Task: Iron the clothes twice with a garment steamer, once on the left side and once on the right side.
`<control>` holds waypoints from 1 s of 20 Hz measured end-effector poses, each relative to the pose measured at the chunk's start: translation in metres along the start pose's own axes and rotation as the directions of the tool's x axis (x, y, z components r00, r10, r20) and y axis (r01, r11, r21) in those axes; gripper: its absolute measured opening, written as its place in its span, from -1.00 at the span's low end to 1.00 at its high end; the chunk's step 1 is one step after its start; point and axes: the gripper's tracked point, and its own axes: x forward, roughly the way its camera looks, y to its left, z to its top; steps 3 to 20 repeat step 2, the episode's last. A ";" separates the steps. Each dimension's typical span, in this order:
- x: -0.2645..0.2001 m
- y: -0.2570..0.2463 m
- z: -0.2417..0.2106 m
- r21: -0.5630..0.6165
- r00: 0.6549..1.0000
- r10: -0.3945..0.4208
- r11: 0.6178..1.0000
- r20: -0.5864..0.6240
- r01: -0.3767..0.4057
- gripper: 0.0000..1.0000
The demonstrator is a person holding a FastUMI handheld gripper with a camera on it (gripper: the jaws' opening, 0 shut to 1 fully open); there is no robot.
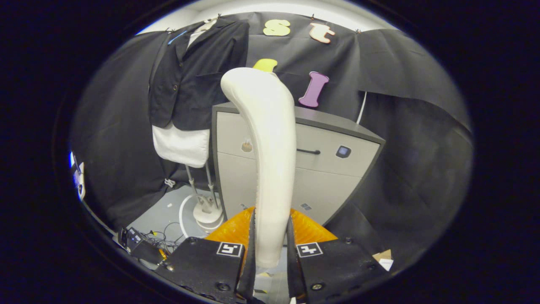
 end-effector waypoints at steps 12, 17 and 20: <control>-0.006 -0.005 0.000 0.010 1.000 -0.029 1.000 0.002 0.029 -0.33; -0.006 -0.005 0.000 0.010 1.000 -0.029 1.000 0.002 0.029 -0.33; -0.006 -0.005 0.000 0.010 1.000 -0.029 1.000 0.002 0.029 -0.33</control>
